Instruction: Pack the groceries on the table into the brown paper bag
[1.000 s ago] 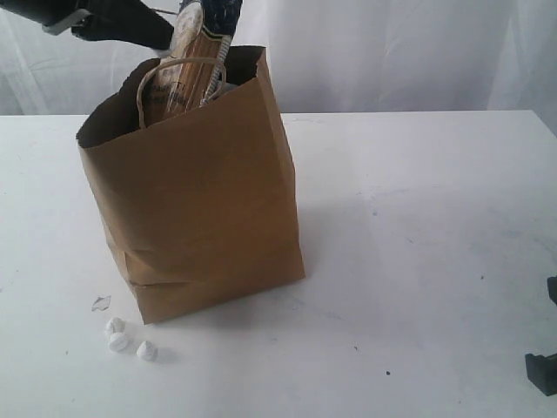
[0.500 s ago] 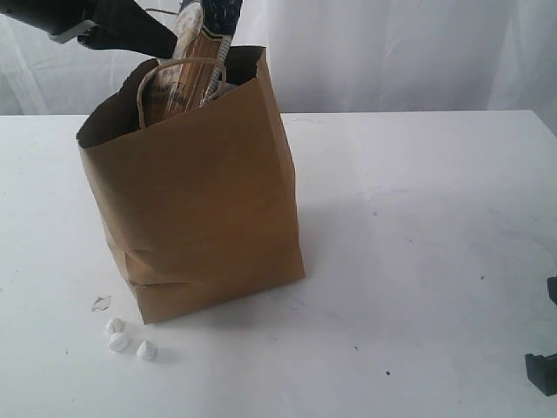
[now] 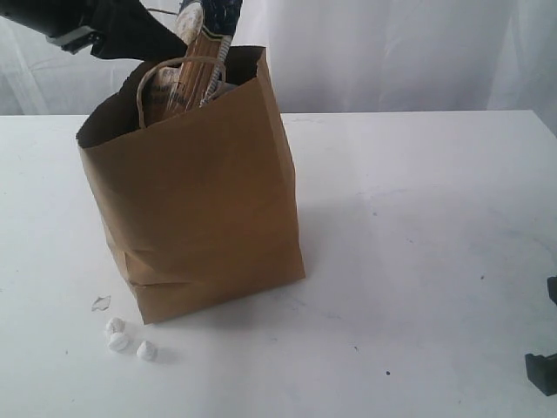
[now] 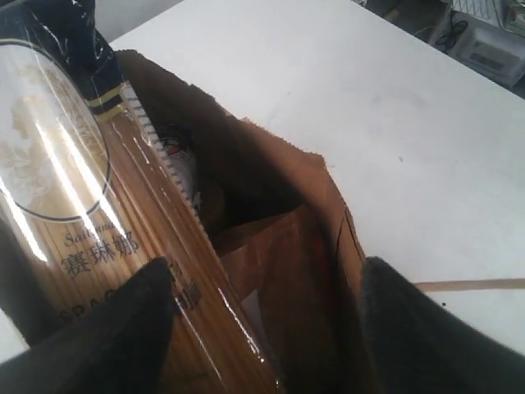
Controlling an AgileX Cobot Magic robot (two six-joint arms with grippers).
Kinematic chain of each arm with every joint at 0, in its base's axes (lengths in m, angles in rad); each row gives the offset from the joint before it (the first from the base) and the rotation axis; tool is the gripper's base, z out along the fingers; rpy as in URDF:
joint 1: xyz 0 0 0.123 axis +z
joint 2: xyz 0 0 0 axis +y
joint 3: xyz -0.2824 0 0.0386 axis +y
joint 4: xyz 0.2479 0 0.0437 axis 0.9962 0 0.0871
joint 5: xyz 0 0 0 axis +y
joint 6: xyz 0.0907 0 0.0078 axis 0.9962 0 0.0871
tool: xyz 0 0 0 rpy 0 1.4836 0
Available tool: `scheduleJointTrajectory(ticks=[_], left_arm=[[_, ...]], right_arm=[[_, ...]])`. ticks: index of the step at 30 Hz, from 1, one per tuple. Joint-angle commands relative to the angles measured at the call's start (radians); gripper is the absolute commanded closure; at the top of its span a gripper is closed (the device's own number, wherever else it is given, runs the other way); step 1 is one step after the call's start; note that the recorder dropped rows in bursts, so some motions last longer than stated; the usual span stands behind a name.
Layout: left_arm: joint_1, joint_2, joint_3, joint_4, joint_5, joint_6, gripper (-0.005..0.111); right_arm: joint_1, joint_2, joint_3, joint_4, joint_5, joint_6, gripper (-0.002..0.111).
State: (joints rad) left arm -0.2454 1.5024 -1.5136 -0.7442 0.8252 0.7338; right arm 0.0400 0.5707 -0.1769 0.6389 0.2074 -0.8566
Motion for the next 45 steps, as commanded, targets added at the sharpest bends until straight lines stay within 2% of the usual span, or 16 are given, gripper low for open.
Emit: scheduleJointTrajectory(ticks=[1, 5, 8, 11, 14, 23, 31, 35, 41, 45], left_arm=[[-0.007, -0.022, -0.029, 0.064, 0.015, 0.0, 0.039], [0.019, -0.081, -0.075, 0.202, 0.013, -0.056, 0.044], [0.047, -0.136, -0.103, 0.365, 0.017, -0.194, 0.058], [0.067, -0.192, -0.104, 0.492, 0.024, -0.284, 0.081], [0.074, -0.218, -0.104, 0.521, 0.085, -0.293, 0.106], [0.074, -0.221, -0.062, 0.521, 0.36, -0.289, 0.107], [0.074, -0.221, 0.175, 0.517, 0.393, -0.287, 0.107], [0.074, -0.229, 0.301, 0.455, 0.284, -0.287, 0.107], [0.074, -0.221, 0.521, 0.303, 0.027, -0.287, 0.107], [0.074, -0.204, 0.651, 0.278, -0.081, -0.284, 0.107]], right_arm=[[0.003, 0.001, -0.007, -0.004, -0.006, 0.002, 0.108], [0.003, 0.001, -0.007, -0.004, -0.006, 0.002, 0.108], [0.003, 0.001, -0.007, -0.004, -0.006, 0.002, 0.108], [0.003, 0.001, -0.007, -0.004, -0.006, 0.002, 0.108], [0.003, 0.001, -0.007, -0.004, -0.006, 0.002, 0.108], [0.003, 0.001, -0.007, -0.004, -0.006, 0.002, 0.108], [0.003, 0.001, -0.007, -0.004, -0.006, 0.002, 0.108], [0.003, 0.001, -0.007, -0.004, -0.006, 0.002, 0.108], [0.003, 0.001, -0.007, -0.004, -0.006, 0.002, 0.108], [0.003, 0.001, -0.007, -0.004, -0.006, 0.002, 0.108]])
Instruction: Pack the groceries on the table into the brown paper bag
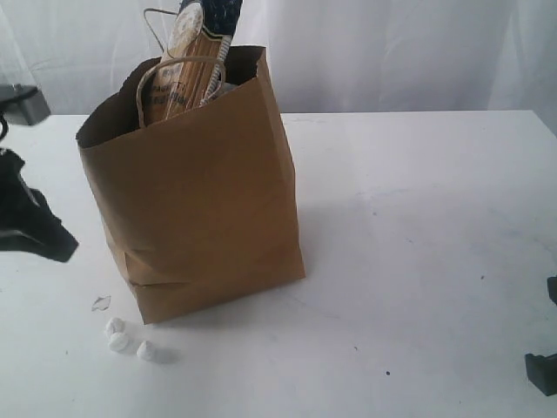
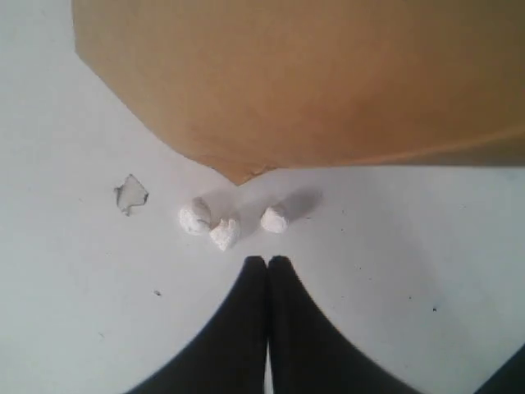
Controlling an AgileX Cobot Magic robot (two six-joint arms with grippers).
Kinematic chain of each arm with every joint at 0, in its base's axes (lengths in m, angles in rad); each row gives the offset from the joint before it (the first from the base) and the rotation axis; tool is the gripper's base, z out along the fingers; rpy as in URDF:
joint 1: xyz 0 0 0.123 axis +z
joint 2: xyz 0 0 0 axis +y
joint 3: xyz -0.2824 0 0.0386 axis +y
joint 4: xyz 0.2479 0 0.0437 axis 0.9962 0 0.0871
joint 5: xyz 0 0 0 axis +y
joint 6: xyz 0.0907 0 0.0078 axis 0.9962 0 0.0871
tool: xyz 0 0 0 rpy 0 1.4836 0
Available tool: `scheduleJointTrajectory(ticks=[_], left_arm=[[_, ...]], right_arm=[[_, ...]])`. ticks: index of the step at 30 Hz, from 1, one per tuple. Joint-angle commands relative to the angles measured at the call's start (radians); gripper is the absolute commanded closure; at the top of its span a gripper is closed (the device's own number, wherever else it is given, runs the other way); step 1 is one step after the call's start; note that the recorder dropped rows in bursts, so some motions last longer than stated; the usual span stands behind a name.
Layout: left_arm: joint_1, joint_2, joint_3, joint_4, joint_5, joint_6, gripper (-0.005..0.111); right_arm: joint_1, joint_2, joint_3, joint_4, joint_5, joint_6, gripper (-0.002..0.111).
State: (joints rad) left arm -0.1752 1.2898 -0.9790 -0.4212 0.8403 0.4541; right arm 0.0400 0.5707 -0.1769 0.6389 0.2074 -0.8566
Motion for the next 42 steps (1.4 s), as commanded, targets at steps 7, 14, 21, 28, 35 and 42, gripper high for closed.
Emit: scheduleJointTrajectory(ticks=[7, 14, 21, 28, 35, 42], left_arm=[[0.004, 0.015, 0.273, -0.124, -0.253, 0.171, 0.09], [0.002, 0.024, 0.334, -0.563, -0.422, 0.709, 0.051], [0.002, 0.208, 0.339, -0.618, -0.481, 1.109, 0.051], [0.002, 0.322, 0.339, -0.618, -0.508, 1.202, 0.051], [0.002, 0.363, 0.339, -0.618, -0.543, 1.202, 0.053], [0.002, 0.363, 0.339, -0.618, -0.597, 1.168, 0.091]], right_arm=[[0.003, 0.001, -0.007, -0.004, -0.006, 0.002, 0.108], [0.003, 0.001, -0.007, -0.004, -0.006, 0.002, 0.108], [0.003, 0.001, -0.007, -0.004, -0.006, 0.002, 0.108], [0.003, 0.001, -0.007, -0.004, -0.006, 0.002, 0.108], [0.003, 0.001, -0.007, -0.004, -0.006, 0.002, 0.108], [0.003, 0.001, -0.007, -0.004, -0.006, 0.002, 0.108]])
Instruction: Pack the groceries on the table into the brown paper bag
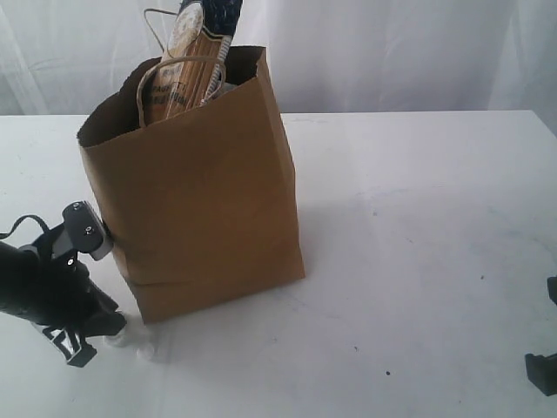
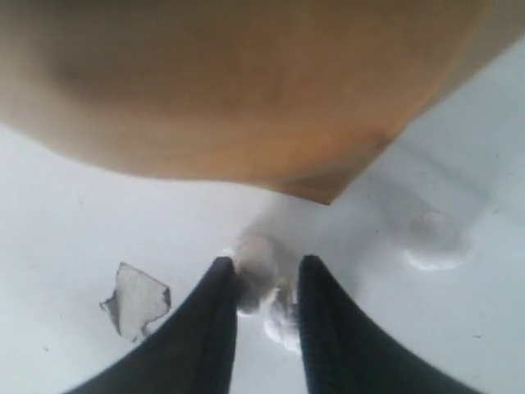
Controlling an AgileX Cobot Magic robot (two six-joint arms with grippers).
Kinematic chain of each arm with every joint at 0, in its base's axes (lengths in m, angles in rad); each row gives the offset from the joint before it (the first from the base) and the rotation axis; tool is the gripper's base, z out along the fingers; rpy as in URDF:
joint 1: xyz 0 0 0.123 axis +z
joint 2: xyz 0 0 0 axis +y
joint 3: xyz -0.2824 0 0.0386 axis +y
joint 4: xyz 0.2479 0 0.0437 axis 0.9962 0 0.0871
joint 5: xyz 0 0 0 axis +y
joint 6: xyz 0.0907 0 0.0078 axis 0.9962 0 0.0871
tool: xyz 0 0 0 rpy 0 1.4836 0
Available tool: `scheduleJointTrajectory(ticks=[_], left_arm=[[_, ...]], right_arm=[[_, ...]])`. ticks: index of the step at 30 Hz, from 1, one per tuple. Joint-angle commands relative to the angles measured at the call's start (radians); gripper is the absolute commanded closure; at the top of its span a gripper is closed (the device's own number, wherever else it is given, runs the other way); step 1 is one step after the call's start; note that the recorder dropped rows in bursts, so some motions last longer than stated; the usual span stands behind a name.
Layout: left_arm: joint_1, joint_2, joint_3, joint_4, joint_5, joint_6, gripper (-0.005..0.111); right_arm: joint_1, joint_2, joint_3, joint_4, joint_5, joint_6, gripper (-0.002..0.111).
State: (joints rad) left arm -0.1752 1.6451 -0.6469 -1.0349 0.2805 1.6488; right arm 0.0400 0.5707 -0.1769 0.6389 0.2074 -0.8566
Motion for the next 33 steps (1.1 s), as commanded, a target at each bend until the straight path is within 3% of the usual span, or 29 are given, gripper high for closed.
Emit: scheduleJointTrajectory(ticks=[1, 3, 9, 17, 25, 28, 30, 33], left_arm=[[0.002, 0.008, 0.007, -0.004, -0.042, -0.035, 0.097], [0.002, 0.008, 0.007, -0.004, -0.044, -0.048, 0.106], [0.002, -0.005, 0.007, -0.004, -0.036, -0.105, 0.107], [0.002, -0.158, 0.007, -0.002, -0.013, -0.202, 0.107], [0.002, -0.26, 0.007, 0.032, 0.166, -0.217, 0.107], [0.002, -0.26, 0.007, 0.072, 0.333, -0.29, 0.107], [0.002, -0.26, 0.007, 0.092, 0.369, -0.292, 0.107], [0.002, -0.26, 0.007, 0.111, 0.224, -0.291, 0.107]], right_arm=[[0.003, 0.001, -0.007, -0.004, -0.006, 0.002, 0.108], [0.003, 0.001, -0.007, -0.004, -0.006, 0.002, 0.108], [0.003, 0.001, -0.007, -0.004, -0.006, 0.002, 0.108], [0.003, 0.001, -0.007, -0.004, -0.006, 0.002, 0.108], [0.003, 0.001, -0.007, -0.004, -0.006, 0.002, 0.108], [0.003, 0.001, -0.007, -0.004, -0.006, 0.002, 0.108], [0.003, 0.001, -0.007, -0.004, -0.006, 0.002, 0.108], [0.003, 0.001, -0.007, -0.004, -0.006, 0.002, 0.108]])
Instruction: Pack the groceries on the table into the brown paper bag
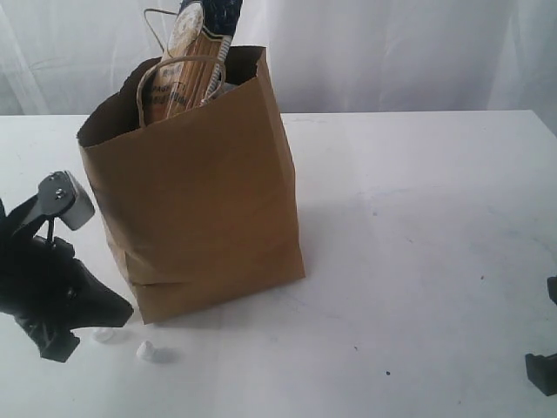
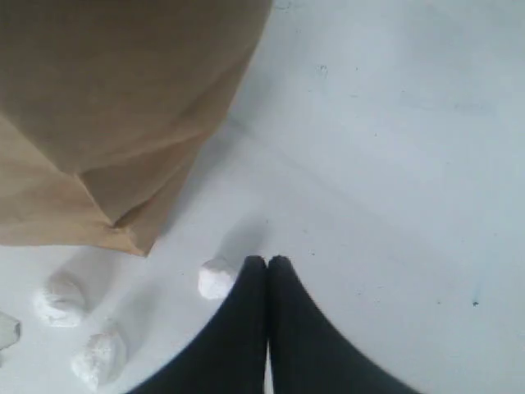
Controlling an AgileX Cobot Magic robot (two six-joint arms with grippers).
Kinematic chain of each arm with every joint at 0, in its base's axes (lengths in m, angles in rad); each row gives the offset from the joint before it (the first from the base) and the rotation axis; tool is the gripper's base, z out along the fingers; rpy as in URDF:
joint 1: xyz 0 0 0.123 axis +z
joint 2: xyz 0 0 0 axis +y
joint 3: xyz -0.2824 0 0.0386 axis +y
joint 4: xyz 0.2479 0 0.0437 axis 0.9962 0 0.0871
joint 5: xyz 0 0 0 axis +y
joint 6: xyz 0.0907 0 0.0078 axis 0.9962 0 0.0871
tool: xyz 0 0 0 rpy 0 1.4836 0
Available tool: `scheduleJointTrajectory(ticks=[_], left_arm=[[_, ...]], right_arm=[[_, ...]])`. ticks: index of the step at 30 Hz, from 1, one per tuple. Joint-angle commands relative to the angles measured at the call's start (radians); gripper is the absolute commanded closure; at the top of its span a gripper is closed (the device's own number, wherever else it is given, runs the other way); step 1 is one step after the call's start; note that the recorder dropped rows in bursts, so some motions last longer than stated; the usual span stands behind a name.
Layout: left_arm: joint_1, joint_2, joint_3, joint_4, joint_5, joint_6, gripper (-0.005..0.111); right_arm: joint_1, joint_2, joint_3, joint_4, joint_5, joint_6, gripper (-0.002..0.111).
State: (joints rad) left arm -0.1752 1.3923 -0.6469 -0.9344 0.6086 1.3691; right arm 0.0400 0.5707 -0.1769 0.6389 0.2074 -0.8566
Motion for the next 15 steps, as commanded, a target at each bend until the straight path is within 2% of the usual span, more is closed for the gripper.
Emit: scheduleJointTrajectory(ticks=[1, 3, 4, 6, 7, 15], left_arm=[[0.002, -0.008, 0.007, 0.01, -0.159, -0.009, 0.106], [0.002, -0.006, 0.007, 0.01, -0.33, 0.001, 0.095], [0.002, 0.0, 0.007, 0.01, -0.383, 0.029, 0.08], [0.002, 0.028, 0.007, -0.01, -0.372, 0.071, 0.058], [0.002, 0.044, 0.007, -0.027, -0.37, 0.071, 0.053], [0.002, 0.165, 0.007, -0.137, -0.365, 0.071, 0.054]], right_arm=[[0.003, 0.001, -0.007, -0.004, -0.006, 0.002, 0.108], [0.003, 0.001, -0.007, -0.004, -0.006, 0.002, 0.108], [0.003, 0.001, -0.007, -0.004, -0.006, 0.002, 0.108], [0.003, 0.001, -0.007, -0.004, -0.006, 0.002, 0.108], [0.003, 0.001, -0.007, -0.004, -0.006, 0.002, 0.108], [0.003, 0.001, -0.007, -0.004, -0.006, 0.002, 0.108]])
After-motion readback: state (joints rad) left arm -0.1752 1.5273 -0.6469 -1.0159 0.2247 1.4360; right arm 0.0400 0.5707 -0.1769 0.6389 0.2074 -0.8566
